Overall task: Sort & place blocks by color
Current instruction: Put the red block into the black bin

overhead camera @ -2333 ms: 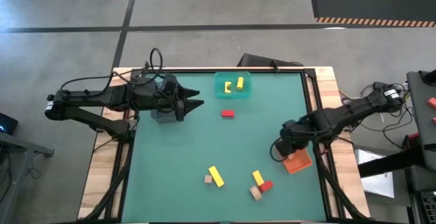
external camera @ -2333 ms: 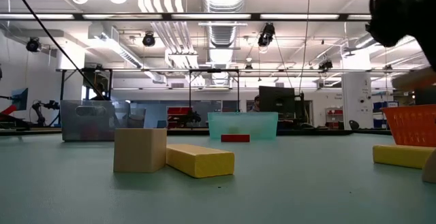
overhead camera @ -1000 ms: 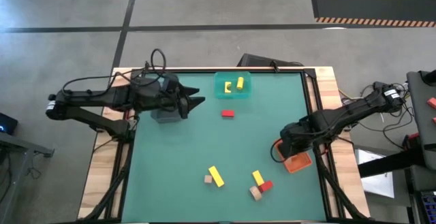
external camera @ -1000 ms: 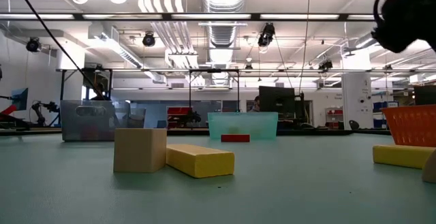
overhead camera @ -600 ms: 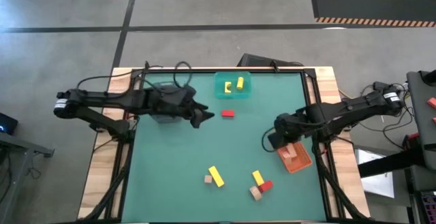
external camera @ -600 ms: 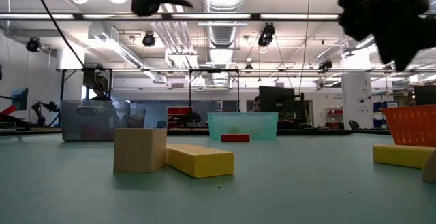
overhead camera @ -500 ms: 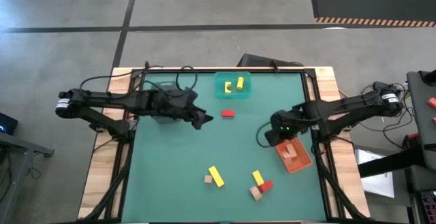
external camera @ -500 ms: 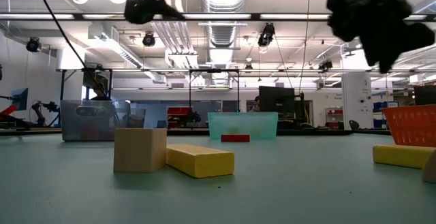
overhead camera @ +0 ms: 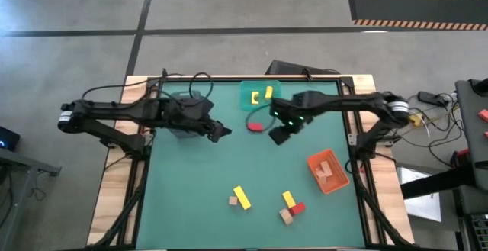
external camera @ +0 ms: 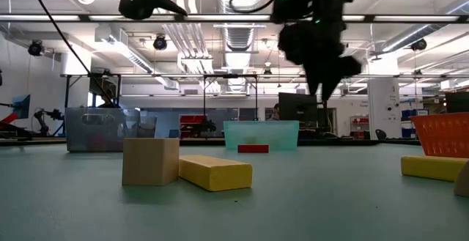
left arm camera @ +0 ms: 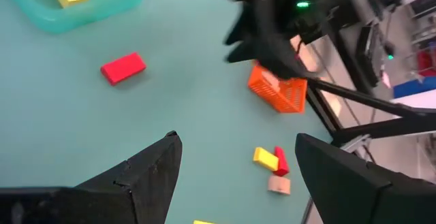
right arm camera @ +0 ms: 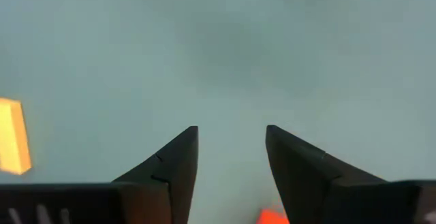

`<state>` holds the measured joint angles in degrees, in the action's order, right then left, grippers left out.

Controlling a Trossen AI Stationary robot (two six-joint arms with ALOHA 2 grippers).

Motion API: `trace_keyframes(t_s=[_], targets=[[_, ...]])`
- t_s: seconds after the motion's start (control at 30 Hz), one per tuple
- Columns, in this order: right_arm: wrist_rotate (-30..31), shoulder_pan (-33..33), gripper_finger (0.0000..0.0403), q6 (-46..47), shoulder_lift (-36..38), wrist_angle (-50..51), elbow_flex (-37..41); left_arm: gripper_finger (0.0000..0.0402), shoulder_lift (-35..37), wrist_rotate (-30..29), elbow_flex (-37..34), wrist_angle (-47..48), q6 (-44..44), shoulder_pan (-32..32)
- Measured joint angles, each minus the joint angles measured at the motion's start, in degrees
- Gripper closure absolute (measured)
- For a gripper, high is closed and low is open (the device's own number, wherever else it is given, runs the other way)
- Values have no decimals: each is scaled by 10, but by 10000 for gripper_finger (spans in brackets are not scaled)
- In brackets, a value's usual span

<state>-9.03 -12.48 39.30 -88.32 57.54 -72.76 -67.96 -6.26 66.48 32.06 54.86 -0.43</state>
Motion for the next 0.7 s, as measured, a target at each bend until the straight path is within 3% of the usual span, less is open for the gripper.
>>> trace_keyframes(t_s=[0.37, 0.53, 0.7], targets=[[1, -40, 181, -170, -187, 4, -151, 130, 52, -16, 0, -1, -59, 1], [25, -41, 169, -220, -229, -10, -185, 130, 70, -44, -1, -2, -65, 1], [41, -41, 159, -374, -243, -72, -190, 130, 81, -67, -1, -4, -77, 1]])
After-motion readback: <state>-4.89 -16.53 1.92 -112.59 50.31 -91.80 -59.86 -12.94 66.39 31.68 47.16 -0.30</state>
